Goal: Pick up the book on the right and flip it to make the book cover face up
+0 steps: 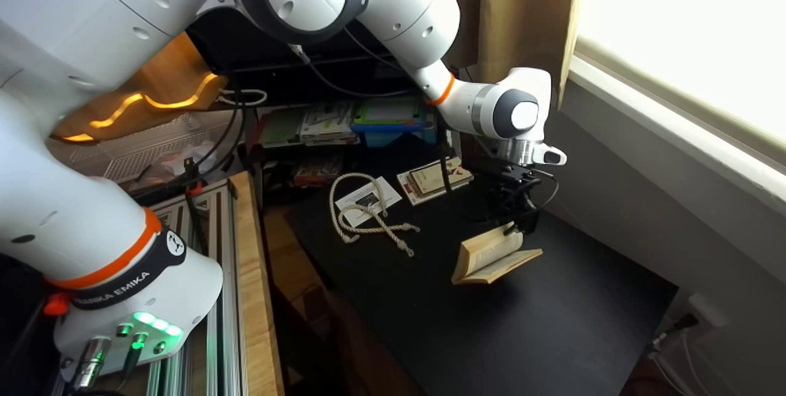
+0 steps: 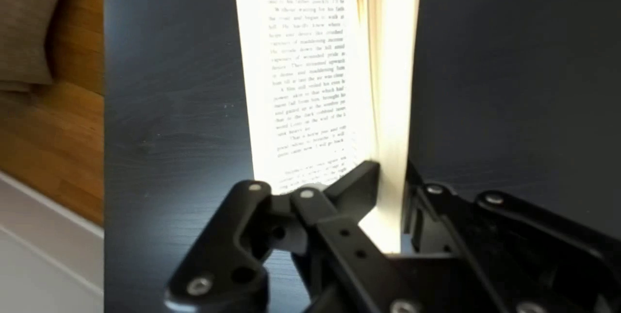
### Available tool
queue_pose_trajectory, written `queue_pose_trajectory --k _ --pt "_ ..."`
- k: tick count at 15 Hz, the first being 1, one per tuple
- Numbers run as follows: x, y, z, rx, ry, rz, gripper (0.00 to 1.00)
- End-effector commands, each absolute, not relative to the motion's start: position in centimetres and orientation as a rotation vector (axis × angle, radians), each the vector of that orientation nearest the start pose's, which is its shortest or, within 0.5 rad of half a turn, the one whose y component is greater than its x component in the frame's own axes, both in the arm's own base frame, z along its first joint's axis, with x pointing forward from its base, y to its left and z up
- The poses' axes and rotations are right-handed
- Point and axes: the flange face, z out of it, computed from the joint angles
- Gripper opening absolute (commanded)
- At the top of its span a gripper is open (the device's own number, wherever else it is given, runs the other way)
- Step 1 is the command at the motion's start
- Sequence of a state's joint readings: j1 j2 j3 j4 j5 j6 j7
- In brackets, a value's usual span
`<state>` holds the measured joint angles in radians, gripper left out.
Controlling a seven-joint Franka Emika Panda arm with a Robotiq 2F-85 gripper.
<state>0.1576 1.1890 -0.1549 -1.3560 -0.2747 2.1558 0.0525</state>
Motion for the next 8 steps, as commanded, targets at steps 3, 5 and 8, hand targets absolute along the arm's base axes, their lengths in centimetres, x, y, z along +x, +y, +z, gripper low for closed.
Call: queue_pose_trajectory --k 3,5,8 --pt "65.7 2.4 -6.2 -3.694 -0.548 0.506 0.03" --pt "65.8 3.1 -7.6 -3.772 -0.577 0.381 0.03" --pt "66.2 4.0 -9.0 -3.869 -0.608 0.187 0.03"
